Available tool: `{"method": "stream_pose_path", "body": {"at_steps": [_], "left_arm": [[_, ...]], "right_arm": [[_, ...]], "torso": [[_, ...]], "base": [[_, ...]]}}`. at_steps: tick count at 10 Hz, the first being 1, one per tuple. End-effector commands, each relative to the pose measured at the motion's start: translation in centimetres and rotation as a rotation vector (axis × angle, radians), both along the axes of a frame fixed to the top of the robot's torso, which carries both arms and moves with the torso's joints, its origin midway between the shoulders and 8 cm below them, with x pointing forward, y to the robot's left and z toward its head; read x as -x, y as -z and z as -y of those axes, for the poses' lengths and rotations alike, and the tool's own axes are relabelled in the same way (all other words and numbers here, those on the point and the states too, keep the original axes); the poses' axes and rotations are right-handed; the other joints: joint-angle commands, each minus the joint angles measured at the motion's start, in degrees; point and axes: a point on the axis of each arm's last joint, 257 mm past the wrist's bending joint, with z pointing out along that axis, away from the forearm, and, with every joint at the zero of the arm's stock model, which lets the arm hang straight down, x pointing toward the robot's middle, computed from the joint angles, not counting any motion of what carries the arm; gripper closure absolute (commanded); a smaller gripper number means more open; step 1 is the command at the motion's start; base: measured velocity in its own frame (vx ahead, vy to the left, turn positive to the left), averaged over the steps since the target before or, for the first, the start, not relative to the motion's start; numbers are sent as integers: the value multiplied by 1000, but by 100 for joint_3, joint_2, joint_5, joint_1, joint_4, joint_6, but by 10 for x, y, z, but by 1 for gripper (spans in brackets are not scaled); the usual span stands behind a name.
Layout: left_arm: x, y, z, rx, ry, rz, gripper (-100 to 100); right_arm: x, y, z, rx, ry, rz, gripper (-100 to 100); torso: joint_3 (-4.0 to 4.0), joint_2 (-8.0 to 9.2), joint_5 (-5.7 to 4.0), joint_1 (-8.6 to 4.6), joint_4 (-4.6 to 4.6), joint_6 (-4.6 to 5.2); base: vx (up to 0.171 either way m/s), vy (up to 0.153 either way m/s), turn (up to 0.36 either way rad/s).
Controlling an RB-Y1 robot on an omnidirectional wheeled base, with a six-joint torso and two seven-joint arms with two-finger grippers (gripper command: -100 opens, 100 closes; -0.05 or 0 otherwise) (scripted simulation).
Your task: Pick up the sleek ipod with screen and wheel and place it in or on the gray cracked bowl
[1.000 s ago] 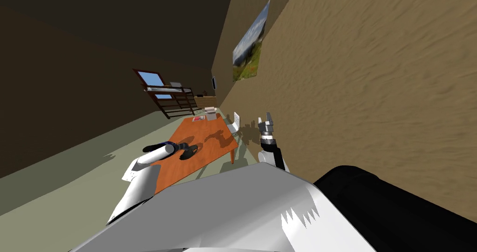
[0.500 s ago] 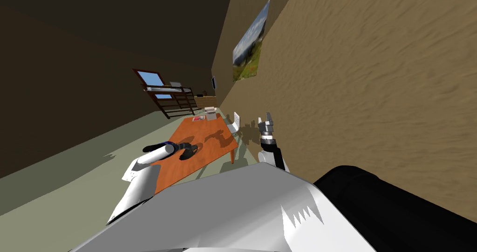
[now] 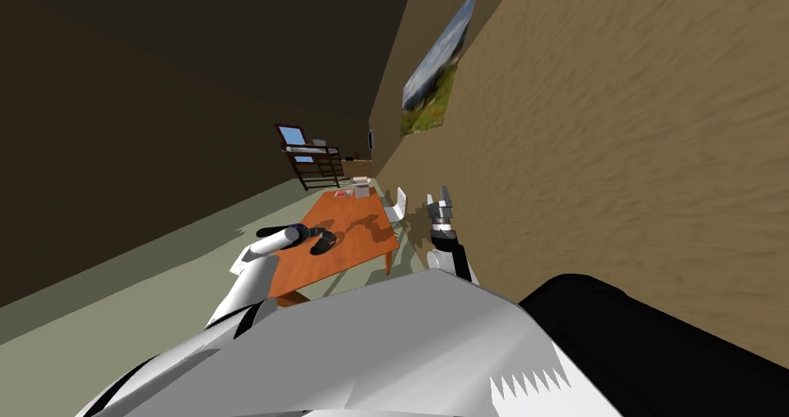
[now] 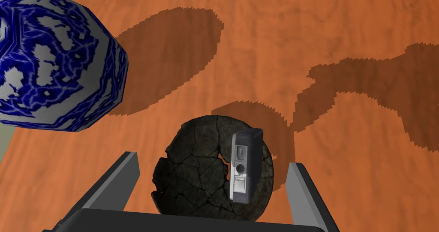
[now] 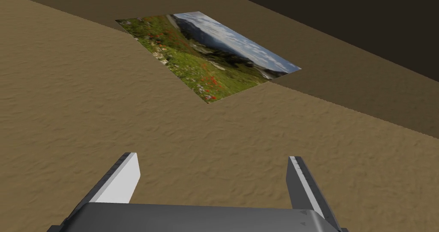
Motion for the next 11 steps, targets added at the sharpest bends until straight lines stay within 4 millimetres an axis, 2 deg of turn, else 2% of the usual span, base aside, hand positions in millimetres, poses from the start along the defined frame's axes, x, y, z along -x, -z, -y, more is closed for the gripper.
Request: {"method": "stream_pose_path", "body": {"at_steps": [1, 2, 3, 4, 5, 6, 7, 9, 10, 11], "left_arm": [[-14, -1, 17, 6, 42, -4, -100], [-12, 3, 17, 9, 41, -12, -100], [-30, -8, 34, 0, 105, 4, -100], [-31, -5, 37, 9, 106, -5, -100], [-46, -15, 51, -1, 164, 7, -100], [-48, -12, 55, 8, 167, -3, -100], [-59, -21, 66, -9, 222, 9, -100], [-62, -18, 71, 5, 223, -5, -100], [-76, -34, 83, -17, 278, 20, -100], [-80, -36, 86, -10, 280, 18, -100]], "right_arm": [[0, 0, 0, 0, 0, 0, 0], [0, 0, 0, 0, 0, 0, 0], [0, 0, 0, 0, 0, 0, 0], [0, 0, 0, 0, 0, 0, 0], [0, 0, 0, 0, 0, 0, 0], [0, 0, 0, 0, 0, 0, 0], [0, 0, 0, 0, 0, 0, 0], [0, 0, 0, 0, 0, 0, 0], [0, 0, 0, 0, 0, 0, 0], [0, 0, 0, 0, 0, 0, 0]], "torso": [[0, 0, 0, 0, 0, 0], [1, 3, 1, 4, 0, 10], [5, 10, 5, 21, 2, 11], [4, 8, 4, 18, 2, 2], [2, 4, 4, 16, 0, 7], [-3, -5, 2, 6, -1, 3], [0, 2, 2, 7, -1, 9], [3, 7, 1, 5, 1, 10], [6, 13, 5, 22, 2, 9], [3, 5, 4, 15, 1, 2]], "base": [[46, -82, 205], [20, -26, -62], [34, -48, 311], [45, -64, 262], [73, -89, 337], [38, -87, 214], [37, -97, 476], [17, -57, 44], [40, -67, 317], [37, -71, 252]]}}
